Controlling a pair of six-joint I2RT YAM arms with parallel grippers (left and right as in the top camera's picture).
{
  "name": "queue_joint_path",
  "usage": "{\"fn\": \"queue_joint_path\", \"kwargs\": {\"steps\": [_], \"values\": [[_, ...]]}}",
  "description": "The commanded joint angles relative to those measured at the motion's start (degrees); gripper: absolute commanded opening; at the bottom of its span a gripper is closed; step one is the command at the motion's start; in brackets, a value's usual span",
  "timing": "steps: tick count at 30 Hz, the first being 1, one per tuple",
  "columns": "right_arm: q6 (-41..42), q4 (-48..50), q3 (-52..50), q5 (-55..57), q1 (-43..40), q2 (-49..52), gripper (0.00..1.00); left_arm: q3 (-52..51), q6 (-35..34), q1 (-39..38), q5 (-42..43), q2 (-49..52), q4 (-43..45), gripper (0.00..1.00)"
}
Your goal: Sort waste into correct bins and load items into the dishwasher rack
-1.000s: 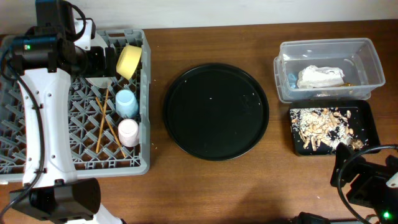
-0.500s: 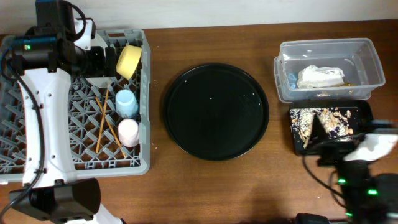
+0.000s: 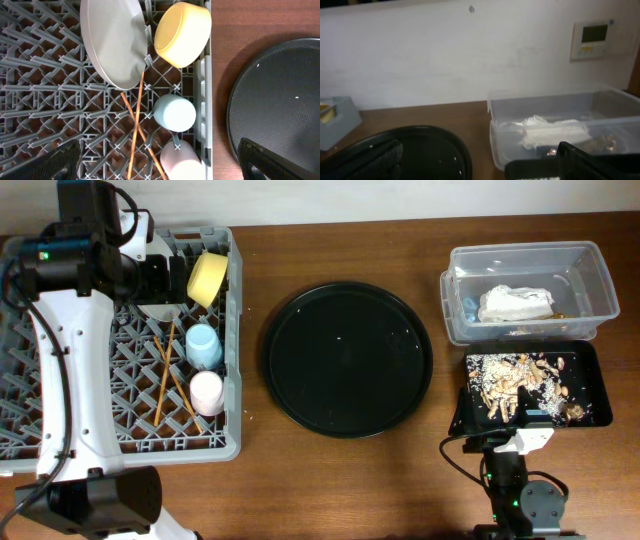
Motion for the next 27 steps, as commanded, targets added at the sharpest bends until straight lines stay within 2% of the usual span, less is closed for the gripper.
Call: {"fn": "queue_joint_path", "kwargs": {"steps": [1,5,27], "values": [[0.0,-1.3,-1.5,1.9,0.3,-0.8,0.98,0.5,0.3,-0.1,0.6,-0.1,0.0,0.99],[0.2,-7.6,-1.5,1.8,0.4,-0.8,0.99,0.5,0.3,-0.1,0.6,-0.1,0.0,0.99],[0.2,-7.5,-1.5,1.6,0.4,-0.8,0.98,0.5,0.3,-0.1,0.6,-0.1,0.0,0.99]]}}
